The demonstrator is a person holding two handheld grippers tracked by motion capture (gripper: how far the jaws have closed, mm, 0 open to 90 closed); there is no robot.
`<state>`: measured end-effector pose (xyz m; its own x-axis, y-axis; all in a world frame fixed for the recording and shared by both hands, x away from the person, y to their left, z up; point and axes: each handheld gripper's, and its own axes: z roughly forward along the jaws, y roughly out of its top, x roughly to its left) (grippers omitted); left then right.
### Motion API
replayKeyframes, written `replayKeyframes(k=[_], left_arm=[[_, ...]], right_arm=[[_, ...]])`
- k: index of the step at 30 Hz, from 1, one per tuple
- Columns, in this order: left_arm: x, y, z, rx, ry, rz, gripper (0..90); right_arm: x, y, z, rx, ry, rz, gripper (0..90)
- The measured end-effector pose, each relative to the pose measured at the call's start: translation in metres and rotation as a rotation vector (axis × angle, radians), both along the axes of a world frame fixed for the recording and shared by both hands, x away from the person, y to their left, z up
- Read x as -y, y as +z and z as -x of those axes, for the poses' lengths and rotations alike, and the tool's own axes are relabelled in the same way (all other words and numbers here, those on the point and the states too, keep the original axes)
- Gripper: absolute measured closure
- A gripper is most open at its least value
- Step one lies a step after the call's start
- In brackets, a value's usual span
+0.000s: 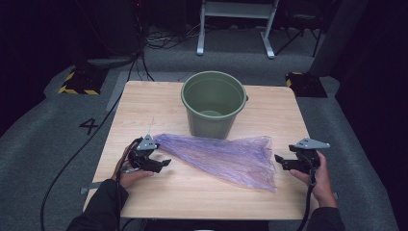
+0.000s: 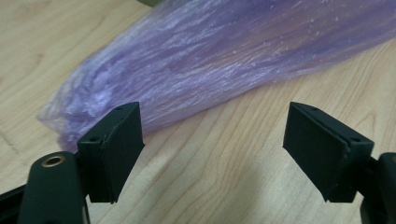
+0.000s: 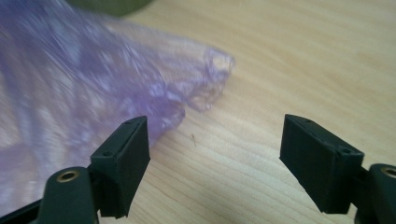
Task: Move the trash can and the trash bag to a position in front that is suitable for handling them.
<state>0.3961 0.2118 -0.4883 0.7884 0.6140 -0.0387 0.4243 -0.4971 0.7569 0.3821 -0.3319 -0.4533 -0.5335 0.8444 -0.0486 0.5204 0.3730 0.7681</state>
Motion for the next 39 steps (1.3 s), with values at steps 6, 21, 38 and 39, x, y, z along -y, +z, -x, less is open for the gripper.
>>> replayKeyframes(k=[6,21,38,39], left_arm=[[-0.001,-0.003,-0.004,-0.028,-0.008,0.047,26.3],[-0.024,-0.002,0.014,-0.048,0.027,0.079,15.6],[-0.019,-0.009,0.025,-0.062,0.008,0.04,16.4],[-0.017,-0.009,0.026,-0.065,0.0,0.035,16.7]], right_arm=[[-0.016,0.024,0.03,0.083,0.086,-0.044,23.6],[-0.086,-0.024,0.066,0.02,0.306,0.081,44.8],[-0.024,-0.038,0.018,0.092,0.043,0.12,71.9],[-0.02,-0.037,0.014,0.097,0.018,0.113,71.9]])
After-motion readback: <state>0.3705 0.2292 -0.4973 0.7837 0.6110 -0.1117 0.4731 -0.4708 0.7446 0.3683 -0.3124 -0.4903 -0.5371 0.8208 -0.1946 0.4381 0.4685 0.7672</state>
